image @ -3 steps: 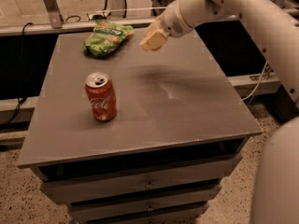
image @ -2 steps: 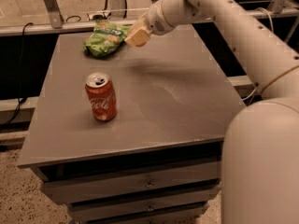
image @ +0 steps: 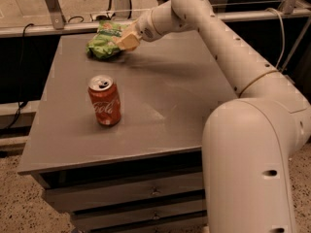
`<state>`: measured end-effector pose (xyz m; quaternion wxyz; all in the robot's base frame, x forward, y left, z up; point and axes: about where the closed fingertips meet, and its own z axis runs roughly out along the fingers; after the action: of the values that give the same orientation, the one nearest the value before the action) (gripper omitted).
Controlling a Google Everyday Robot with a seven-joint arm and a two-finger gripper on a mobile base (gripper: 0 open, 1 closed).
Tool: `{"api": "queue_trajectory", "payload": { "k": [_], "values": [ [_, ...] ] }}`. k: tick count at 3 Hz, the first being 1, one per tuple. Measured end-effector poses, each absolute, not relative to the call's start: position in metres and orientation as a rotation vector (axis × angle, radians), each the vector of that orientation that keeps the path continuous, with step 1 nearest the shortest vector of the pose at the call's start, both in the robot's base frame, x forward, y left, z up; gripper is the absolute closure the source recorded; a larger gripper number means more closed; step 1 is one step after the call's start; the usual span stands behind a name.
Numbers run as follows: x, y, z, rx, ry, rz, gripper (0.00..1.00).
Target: Move orange near green rice chip bag
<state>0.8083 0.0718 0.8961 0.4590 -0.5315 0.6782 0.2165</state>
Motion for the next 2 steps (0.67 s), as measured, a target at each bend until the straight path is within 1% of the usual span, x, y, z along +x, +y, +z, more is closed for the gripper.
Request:
{"api": "queue_trajectory", "payload": {
  "k": [2],
  "values": [
    [0.8201, 0.0874, 0.8796, -1.267, 1.683, 0.591, 0.36]
  ]
}}
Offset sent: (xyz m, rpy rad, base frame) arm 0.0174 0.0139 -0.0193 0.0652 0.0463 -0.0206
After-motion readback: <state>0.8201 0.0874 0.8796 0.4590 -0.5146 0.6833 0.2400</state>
